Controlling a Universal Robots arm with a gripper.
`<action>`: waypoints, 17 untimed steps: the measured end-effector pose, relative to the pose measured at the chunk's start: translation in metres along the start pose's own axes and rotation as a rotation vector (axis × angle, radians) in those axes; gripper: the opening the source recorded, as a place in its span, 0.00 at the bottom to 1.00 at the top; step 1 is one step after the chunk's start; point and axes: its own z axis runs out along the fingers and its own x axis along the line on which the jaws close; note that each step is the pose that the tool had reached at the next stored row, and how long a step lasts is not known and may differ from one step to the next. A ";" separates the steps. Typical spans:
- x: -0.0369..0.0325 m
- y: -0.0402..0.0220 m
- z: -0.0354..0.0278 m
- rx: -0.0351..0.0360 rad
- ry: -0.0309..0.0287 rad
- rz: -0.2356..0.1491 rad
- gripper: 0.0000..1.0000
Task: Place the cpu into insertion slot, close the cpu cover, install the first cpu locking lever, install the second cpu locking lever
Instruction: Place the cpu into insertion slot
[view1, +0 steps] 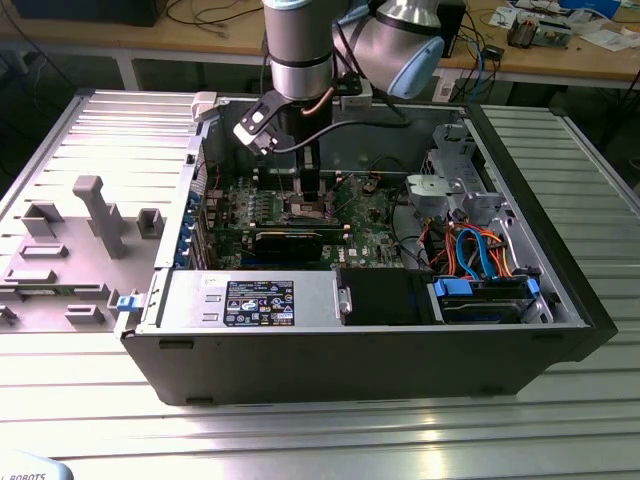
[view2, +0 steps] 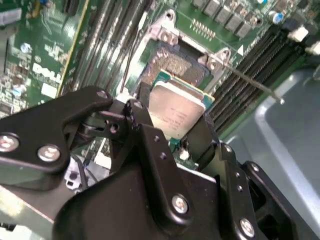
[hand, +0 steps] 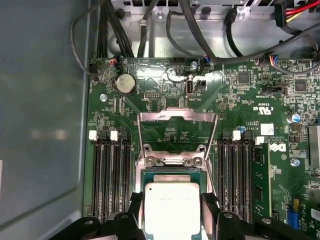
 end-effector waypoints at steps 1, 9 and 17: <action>0.0000 -0.0001 0.0012 -0.0001 0.0001 0.000 0.54; -0.0003 -0.0020 0.0177 -0.0003 -0.0012 0.012 0.54; -0.0024 -0.0056 0.0268 -0.0003 -0.0010 0.012 0.54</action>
